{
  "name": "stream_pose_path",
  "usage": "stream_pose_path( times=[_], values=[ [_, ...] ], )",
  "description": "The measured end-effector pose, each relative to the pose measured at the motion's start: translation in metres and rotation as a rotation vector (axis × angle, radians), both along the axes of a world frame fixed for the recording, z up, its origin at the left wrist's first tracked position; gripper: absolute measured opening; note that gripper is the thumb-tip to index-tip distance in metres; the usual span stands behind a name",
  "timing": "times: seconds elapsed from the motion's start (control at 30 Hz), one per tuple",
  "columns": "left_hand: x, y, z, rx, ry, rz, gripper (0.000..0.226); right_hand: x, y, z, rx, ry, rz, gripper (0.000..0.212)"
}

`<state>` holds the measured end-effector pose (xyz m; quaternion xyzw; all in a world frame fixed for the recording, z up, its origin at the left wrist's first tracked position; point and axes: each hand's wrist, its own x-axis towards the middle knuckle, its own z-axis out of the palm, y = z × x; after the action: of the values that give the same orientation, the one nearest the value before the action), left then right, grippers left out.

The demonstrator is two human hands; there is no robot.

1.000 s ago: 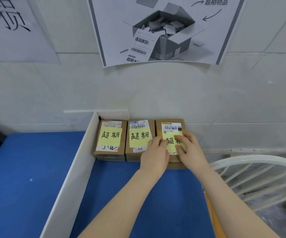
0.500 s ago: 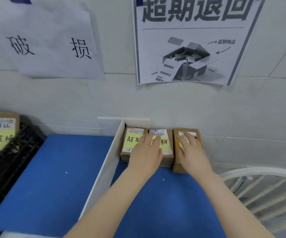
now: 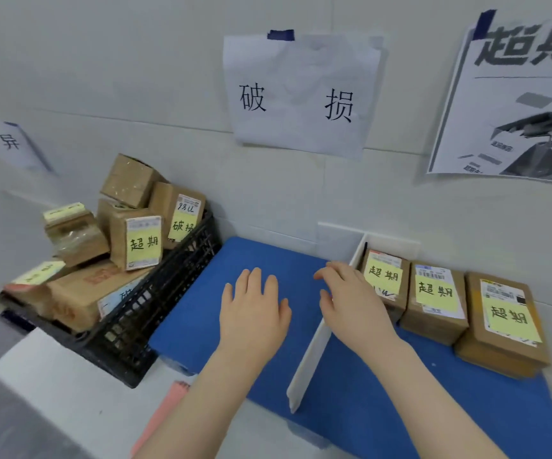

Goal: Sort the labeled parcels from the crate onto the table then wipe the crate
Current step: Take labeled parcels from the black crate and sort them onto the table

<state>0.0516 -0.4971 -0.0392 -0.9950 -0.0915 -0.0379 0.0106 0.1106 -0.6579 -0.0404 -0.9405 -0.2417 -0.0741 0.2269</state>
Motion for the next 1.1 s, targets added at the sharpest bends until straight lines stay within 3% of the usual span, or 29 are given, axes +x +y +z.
stream_pose_path(
  times=[0.5, 0.9, 1.1],
  values=[
    [-0.081, 0.256, 0.005, -0.026, -0.049, 0.029, 0.041, -0.07, 0.272, -0.005, -0.031, 0.02, 0.094, 0.034],
    [-0.07, 0.315, -0.012, -0.099, -0.076, 0.089, 0.043, -0.053, 0.341, -0.013, 0.016, 0.088, 0.128, 0.033],
    [-0.067, 0.353, -0.004, -0.268, -0.218, 0.177, 0.051, -0.033, 0.384, -0.007, 0.052, 0.069, 0.253, 0.033]
  ],
)
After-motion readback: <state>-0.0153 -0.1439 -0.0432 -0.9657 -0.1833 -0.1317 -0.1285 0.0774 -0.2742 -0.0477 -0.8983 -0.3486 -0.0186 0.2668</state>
